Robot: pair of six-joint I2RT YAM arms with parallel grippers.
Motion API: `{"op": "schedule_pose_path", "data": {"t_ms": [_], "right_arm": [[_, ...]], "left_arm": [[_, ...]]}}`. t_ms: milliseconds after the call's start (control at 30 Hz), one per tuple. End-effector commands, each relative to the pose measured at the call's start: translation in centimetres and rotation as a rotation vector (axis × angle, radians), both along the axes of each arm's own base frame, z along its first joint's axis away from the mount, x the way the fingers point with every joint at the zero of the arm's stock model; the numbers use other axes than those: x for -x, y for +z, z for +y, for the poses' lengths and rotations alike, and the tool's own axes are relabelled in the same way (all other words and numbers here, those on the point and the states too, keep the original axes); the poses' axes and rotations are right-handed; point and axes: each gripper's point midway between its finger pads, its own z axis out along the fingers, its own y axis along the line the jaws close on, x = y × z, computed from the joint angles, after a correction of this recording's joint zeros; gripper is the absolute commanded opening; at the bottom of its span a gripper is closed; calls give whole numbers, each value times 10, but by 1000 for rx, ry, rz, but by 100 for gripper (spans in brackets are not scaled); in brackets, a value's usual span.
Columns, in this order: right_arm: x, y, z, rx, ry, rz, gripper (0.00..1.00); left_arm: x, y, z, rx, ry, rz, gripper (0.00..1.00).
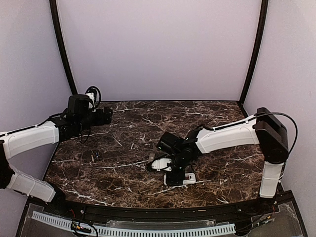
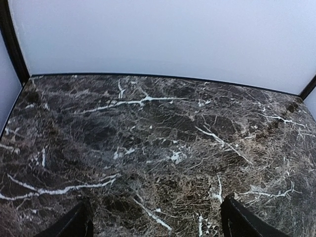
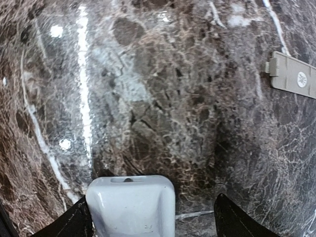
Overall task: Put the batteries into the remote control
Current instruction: Adjust the remote control without batteries at the center of the board, then pick up the battery from the center of the board.
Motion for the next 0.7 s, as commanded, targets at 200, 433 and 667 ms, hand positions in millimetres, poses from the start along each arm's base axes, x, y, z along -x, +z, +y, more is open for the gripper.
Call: {"op": "schedule_pose_path", "data": {"t_ms": [200,433,667], "right_arm": [[-86,120,24,-306,-399,-224,79],[-92,133,5,-351,-555,-170,72],[-79,115,-5,-315,-553,-126,68]], "left_arm": [[68,-98,77,129,546,470,86],[114,-151,99,213,706,668,65],[120,-165,111,179,745,698,34]]}}
